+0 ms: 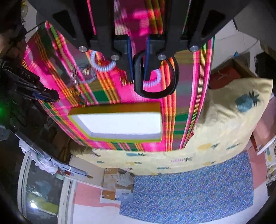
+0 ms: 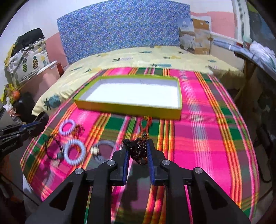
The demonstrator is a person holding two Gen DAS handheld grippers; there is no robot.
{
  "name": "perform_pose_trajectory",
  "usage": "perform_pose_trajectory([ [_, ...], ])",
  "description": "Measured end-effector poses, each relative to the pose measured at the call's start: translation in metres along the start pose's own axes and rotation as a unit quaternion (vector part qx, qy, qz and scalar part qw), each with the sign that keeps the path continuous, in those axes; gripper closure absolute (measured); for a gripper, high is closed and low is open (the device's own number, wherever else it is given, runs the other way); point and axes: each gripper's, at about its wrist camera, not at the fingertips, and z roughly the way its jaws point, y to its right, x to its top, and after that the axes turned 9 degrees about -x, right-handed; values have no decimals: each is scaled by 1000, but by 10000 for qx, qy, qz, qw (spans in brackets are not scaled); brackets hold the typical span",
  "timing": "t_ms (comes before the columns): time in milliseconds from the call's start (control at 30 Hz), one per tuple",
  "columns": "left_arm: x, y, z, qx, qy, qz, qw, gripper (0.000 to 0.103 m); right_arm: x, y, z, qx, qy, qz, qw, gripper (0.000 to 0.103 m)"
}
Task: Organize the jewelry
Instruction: 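Carry both items into the white box and open both tools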
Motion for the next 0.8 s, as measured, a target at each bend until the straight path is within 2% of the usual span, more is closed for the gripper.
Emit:
perform_pose_trajectory([
  [267, 53, -3, 34, -37, 6, 199, 9998, 90, 47, 14, 24, 89, 111, 16, 9999, 84],
  [467, 83, -10, 69, -25, -109, 318, 9994, 90, 81, 25, 59, 88, 110, -34, 9999, 84],
  [800, 112, -18, 133, 41, -425, 404, 9983, 90, 109, 43, 132, 34, -293, -21, 9996, 83],
])
